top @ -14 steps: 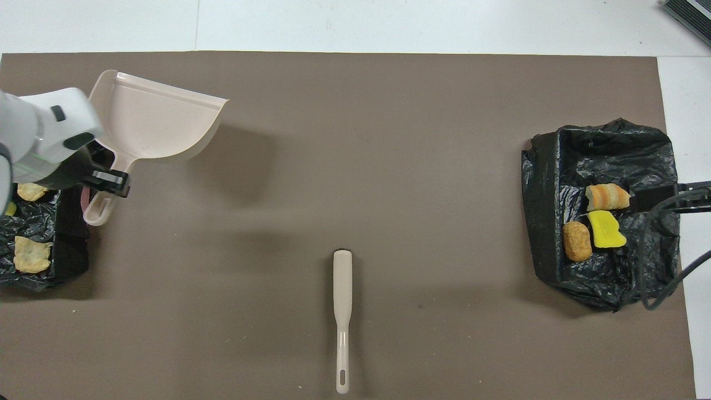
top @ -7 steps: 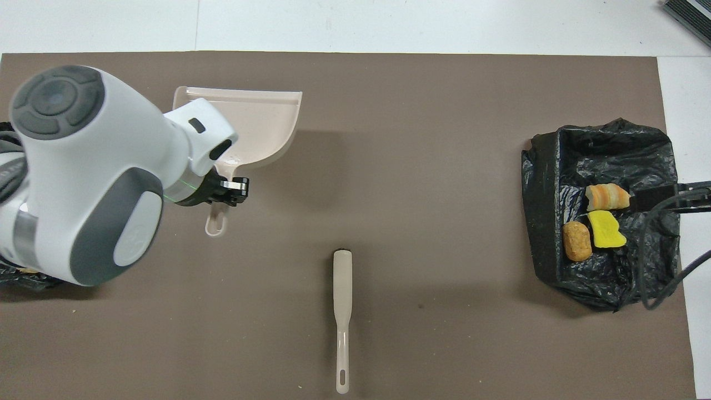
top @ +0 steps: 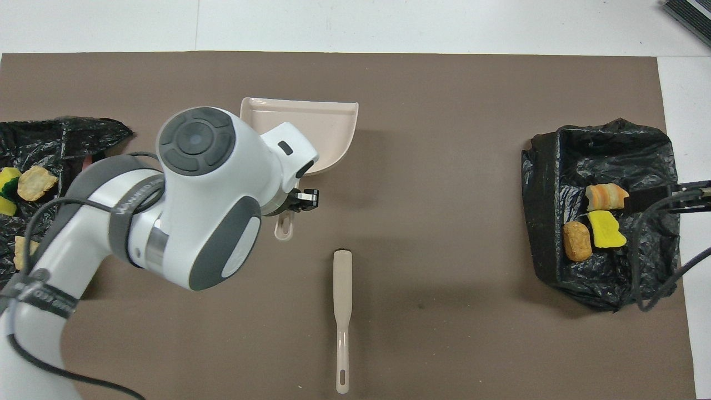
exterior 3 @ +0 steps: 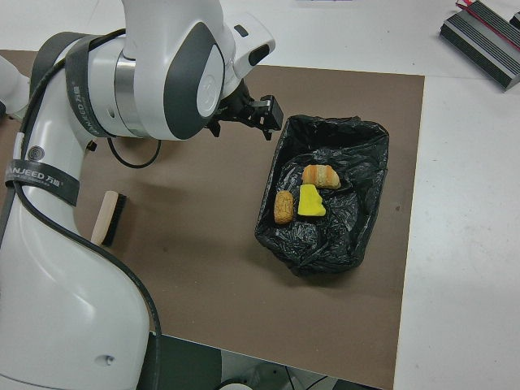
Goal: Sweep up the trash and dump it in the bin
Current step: 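Place the dustpan at the table center and open the left gripper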
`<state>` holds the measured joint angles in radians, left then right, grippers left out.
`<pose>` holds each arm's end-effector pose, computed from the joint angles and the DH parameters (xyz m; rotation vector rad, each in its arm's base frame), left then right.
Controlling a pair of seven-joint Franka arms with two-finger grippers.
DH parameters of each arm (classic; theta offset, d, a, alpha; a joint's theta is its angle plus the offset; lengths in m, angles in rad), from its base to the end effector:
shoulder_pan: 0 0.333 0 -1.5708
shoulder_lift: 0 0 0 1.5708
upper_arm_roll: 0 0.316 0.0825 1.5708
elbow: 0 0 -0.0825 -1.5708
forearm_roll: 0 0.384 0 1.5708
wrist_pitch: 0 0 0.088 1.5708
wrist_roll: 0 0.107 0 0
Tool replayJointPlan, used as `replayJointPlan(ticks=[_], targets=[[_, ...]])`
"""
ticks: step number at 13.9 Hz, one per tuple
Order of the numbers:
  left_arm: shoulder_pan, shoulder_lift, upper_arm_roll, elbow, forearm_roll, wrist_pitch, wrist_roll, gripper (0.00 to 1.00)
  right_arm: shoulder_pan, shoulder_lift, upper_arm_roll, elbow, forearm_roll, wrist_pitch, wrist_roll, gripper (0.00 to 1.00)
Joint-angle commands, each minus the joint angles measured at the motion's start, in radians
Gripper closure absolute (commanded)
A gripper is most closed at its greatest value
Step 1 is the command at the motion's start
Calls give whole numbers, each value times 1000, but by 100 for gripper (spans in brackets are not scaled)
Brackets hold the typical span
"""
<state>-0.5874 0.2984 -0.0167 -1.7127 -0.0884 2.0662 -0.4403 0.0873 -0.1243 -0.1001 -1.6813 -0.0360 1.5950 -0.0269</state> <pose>0.5313 -0.3712 0.4200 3.0358 -0.1870 0.0090 0.5176 -0.0138 0.6407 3.1166 0.0231 0.0575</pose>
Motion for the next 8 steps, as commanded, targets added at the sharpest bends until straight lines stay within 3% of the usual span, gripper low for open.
replayJointPlan(ticks=[1,4,5,7,8], targets=[[-43,77,20,54,-13,38,-58,100,-4,5,0,15,-16,-24,-30,0],[-120,174,24,67,4,107,-107,100,-4,3,0,15,-16,-24,-30,0],[-117,173,24,64,6,123,-109,100,-4,3,0,15,-16,-24,-30,0],[-82,163,34,65,-14,131,-100,68,-4,3,0,15,-16,-24,-30,0],[-57,148,32,61,-17,114,-100,44,-4,3,0,15,-16,-24,-30,0]])
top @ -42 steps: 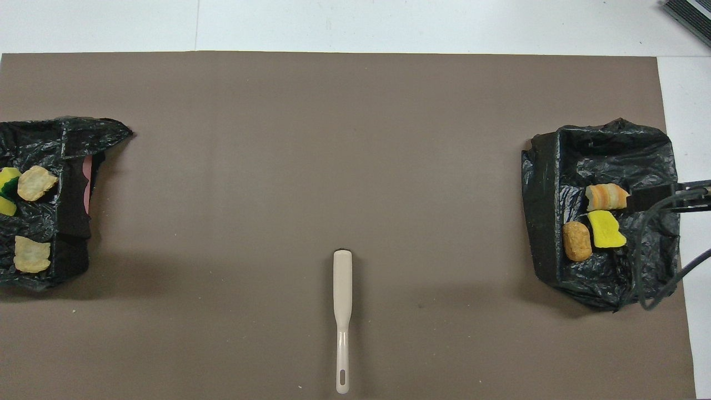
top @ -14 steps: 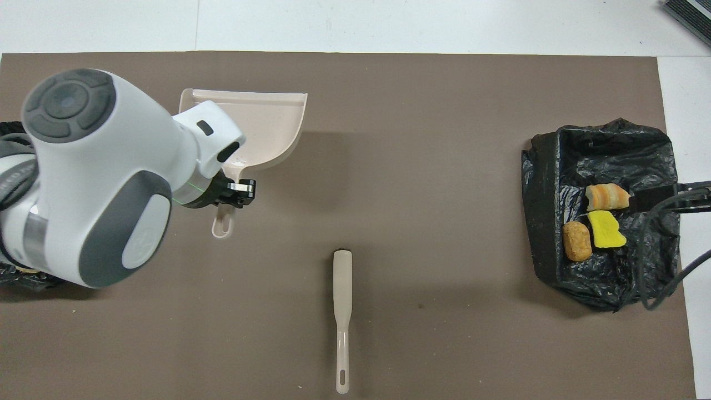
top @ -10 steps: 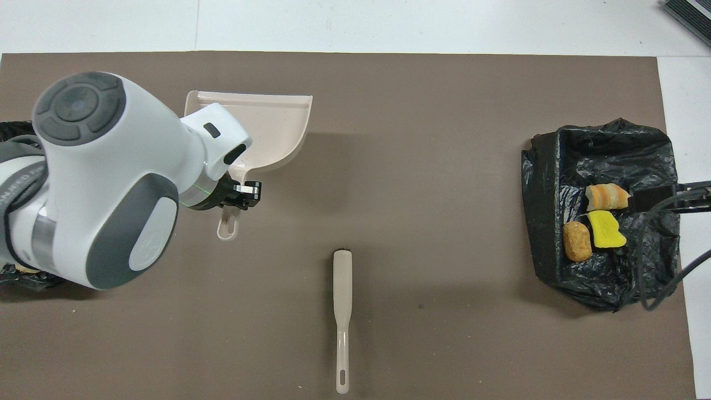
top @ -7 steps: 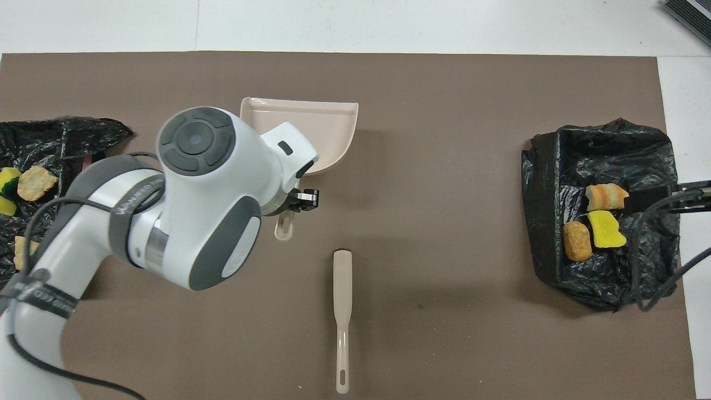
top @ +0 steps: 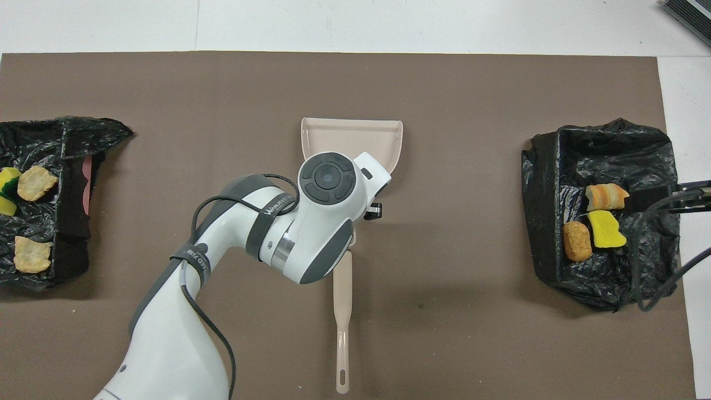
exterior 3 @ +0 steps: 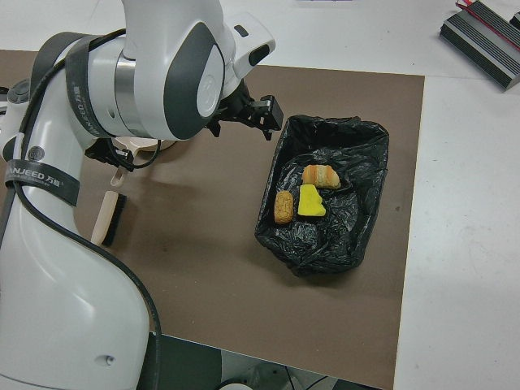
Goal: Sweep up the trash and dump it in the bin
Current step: 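Place the dustpan at the table center and open the left gripper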
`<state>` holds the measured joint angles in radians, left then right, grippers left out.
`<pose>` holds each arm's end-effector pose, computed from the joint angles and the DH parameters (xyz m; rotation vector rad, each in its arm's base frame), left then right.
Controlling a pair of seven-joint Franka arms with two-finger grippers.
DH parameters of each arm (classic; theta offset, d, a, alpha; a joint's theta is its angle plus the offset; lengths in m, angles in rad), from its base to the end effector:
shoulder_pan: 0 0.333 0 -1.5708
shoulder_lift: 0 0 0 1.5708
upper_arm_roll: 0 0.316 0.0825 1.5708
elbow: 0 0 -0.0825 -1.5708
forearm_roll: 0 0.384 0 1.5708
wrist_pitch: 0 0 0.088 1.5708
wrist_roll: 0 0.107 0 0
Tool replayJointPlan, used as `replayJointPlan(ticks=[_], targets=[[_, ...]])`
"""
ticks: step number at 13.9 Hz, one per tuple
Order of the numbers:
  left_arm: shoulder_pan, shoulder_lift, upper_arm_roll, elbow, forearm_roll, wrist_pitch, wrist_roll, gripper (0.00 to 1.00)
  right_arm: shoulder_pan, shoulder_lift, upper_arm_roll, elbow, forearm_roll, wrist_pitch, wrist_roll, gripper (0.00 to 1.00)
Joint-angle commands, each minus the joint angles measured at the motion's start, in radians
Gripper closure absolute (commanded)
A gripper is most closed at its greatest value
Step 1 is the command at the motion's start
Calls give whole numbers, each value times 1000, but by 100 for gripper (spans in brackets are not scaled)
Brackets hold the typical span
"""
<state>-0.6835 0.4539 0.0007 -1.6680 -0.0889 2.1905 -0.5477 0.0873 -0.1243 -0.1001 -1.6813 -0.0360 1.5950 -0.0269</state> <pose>0.5241 -0.4305 0.3494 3.0389 -0.1308 0.0204 0.5176 -0.0138 0.6407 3.1166 0.0231 0.0575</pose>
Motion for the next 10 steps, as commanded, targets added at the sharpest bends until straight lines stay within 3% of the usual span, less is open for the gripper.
replayJointPlan(ticks=[1,7,10], targets=[[42,-30,15,14,-18,-32,-3,0,-4,3,0,14,-16,-24,-28,0],[102,-132,22,14,-9,-150,0,0,-3,-1,2,8,-16,-26,-28,0],[189,-152,55,19,-18,-163,11,0,-3,-12,3,-6,-16,-26,-28,0]])
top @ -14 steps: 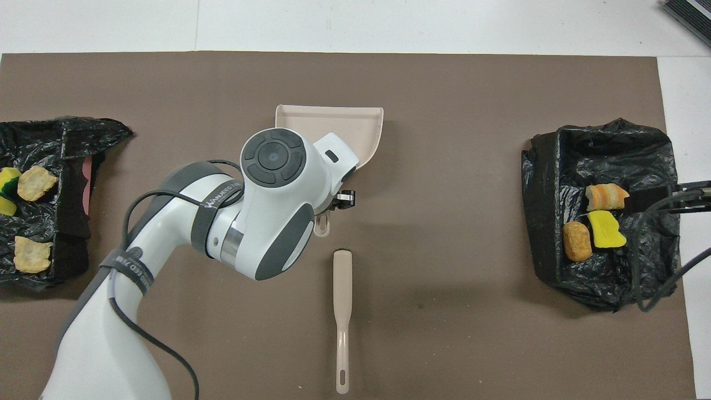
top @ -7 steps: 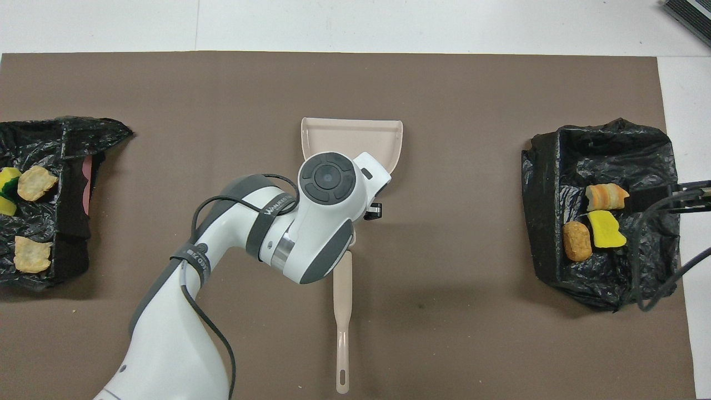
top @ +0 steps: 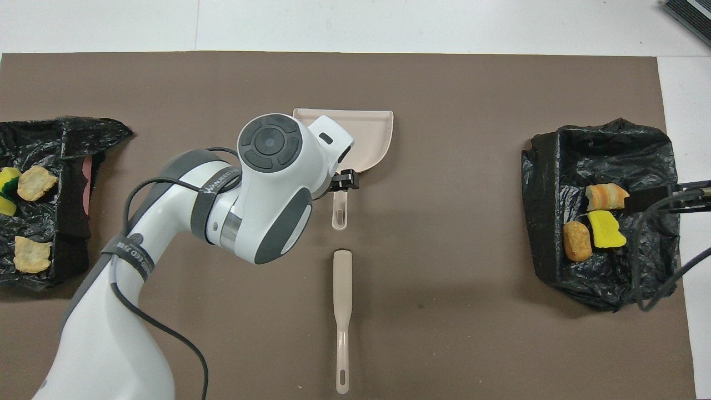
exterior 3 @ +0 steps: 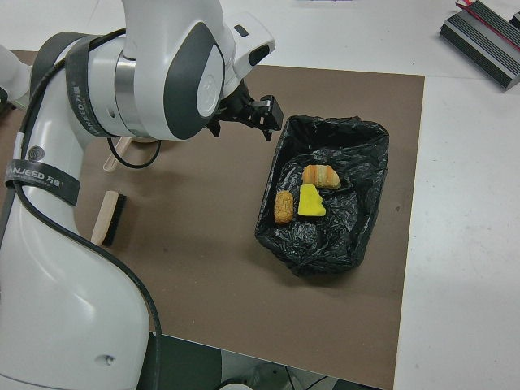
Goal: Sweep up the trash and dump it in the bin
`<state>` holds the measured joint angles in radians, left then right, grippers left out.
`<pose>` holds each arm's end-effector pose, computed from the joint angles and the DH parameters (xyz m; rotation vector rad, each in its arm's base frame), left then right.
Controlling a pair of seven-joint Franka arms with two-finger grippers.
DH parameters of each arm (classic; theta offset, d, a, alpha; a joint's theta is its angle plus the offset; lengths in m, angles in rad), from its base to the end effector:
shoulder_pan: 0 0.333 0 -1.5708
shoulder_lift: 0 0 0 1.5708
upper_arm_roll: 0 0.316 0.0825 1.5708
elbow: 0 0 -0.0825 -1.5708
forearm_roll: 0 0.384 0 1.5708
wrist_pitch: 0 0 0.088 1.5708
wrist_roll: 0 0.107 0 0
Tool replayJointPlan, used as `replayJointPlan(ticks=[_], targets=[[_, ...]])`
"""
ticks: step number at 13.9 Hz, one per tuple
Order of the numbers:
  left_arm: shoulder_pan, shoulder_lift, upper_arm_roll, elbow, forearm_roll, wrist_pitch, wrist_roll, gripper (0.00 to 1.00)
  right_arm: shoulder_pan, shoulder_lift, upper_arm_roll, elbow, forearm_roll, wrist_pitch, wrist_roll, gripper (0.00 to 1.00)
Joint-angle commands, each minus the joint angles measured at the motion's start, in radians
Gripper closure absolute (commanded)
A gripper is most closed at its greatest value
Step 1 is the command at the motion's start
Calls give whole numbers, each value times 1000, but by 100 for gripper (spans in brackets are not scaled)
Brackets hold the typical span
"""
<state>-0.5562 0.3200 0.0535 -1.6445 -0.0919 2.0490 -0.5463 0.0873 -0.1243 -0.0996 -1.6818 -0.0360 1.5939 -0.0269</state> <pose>0.5749 -0.3258 0.4371 3.0383 0.1201 0.0613 0.5175 -0.0135 0.6403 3.1167 0.0239 0.0551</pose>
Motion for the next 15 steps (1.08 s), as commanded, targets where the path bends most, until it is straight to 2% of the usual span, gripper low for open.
replayJointPlan(ticks=[1,4,11,15], targets=[[79,-24,3,-5,-15,-21,8,0,-3,-12,3,-6,-16,-25,-28,0],[166,-73,3,-5,-15,-45,25,0,-3,-12,3,-6,-16,-25,-28,0],[412,-84,9,100,-11,-308,440,0,-3,-8,3,1,-1,-25,-25,0],[506,-150,17,91,0,-346,609,0,-4,-8,3,1,-1,-23,-27,0]])
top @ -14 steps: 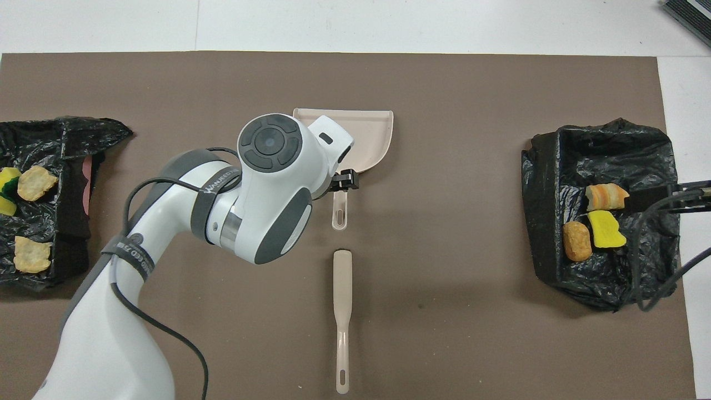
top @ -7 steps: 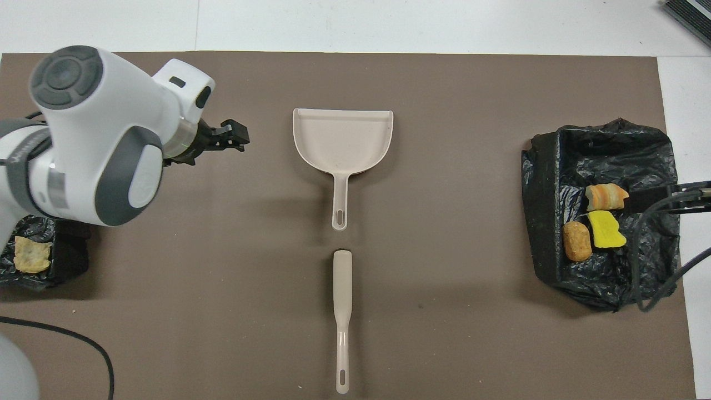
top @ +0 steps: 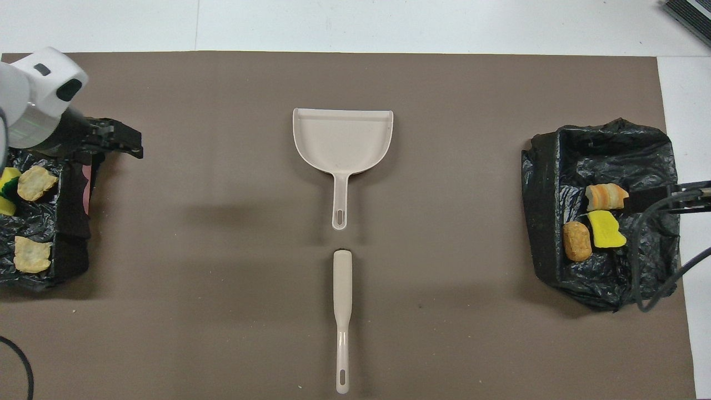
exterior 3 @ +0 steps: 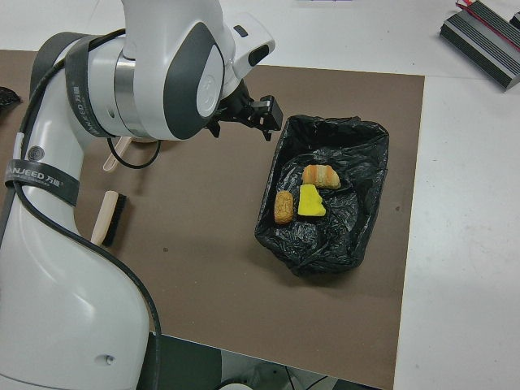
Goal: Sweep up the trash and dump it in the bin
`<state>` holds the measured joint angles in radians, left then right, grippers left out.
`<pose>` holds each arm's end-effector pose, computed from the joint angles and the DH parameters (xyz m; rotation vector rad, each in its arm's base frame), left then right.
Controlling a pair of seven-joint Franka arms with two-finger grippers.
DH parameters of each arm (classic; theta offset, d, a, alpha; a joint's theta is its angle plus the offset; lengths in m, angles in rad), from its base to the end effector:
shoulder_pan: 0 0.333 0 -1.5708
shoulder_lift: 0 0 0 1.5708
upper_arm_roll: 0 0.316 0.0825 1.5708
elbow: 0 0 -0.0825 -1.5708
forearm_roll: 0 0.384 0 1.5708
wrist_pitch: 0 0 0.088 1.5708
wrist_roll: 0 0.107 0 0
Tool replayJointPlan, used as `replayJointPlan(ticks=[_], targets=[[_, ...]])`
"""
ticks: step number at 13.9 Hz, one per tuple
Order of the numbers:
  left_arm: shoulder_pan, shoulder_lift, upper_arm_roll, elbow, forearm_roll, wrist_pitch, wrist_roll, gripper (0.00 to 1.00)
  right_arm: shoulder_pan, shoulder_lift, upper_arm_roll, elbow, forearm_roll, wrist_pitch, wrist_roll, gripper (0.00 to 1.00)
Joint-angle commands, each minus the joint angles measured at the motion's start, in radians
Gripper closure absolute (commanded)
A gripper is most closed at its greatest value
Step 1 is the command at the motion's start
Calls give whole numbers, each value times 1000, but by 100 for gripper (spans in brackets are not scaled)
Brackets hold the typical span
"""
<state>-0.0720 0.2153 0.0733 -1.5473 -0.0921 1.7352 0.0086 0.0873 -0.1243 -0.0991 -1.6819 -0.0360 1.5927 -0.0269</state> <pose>0.6258 -0.0116 0.5231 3.0662 0.0115 -0.0405 0.5173 -0.0133 0.6402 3.1167 0.0246 0.0530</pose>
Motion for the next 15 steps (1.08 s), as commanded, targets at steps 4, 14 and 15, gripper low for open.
replayJointPlan(ticks=[4,14,15], targets=[[2,-121,-7,-62,72,-26,50,0,3,-8,-1,1,-1,-22,-25,0],[-5,-261,-20,-122,89,-169,79,0,3,-8,-2,1,-1,-22,-25,0],[-3,-263,-18,-119,89,-175,79,0,3,-8,-2,1,-1,-22,-27,0]])
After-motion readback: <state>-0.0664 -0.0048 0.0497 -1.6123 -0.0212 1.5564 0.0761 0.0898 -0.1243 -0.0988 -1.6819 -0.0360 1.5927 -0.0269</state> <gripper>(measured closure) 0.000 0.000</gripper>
